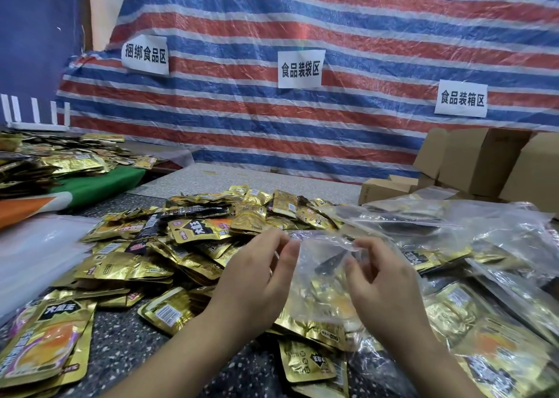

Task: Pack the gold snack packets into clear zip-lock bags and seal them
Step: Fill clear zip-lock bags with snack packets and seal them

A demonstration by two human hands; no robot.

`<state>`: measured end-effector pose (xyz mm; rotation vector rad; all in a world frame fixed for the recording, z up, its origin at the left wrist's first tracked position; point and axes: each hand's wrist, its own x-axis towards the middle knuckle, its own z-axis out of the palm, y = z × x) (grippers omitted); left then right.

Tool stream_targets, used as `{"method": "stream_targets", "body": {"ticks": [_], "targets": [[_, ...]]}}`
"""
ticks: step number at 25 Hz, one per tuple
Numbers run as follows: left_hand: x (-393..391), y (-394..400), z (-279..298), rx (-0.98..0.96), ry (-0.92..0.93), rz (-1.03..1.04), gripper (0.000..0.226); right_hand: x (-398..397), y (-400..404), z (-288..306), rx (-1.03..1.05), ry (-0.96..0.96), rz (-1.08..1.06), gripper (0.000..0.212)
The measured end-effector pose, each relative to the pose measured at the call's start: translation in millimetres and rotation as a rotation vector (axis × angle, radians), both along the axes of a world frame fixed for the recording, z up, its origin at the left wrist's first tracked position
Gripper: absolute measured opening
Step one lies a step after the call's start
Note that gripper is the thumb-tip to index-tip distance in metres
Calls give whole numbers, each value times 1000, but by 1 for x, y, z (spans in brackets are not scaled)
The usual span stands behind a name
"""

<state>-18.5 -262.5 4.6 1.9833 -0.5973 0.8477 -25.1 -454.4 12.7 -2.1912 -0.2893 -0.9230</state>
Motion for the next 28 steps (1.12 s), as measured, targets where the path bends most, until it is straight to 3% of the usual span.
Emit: {"method": "stream_targets", "body": {"ticks": [3,6,10,12,15,16,19,23,26,28], "targets": [[-6,1,0,106,-41,-95,62,2,-3,4,136,118,-8,40],[-12,2,1,273,-56,-232,86,3,-5,12,253,227,-49,31],[-12,8,3,288,52,-296,103,4,-6,36,351,265,-27,31],[-11,6,3,326,58,-241,91,6,-7,51,429,326,15,31],[-5,2,6,119,-12,-244,33,8,-8,74,477,464,88,19],[-3,4,7,15,-39,-232,20,8,-8,81,448,507,115,14],[4,19,18,-102,-155,-136,15,5,-12,97,196,597,133,14],[3,35,42,-67,-378,-86,35,2,-9,112,-252,564,74,14],[-1,36,53,-19,-381,-58,48,-2,-4,121,-459,508,114,25],[-2,39,56,-39,-326,-39,50,-5,-2,127,-480,512,137,34]]}}
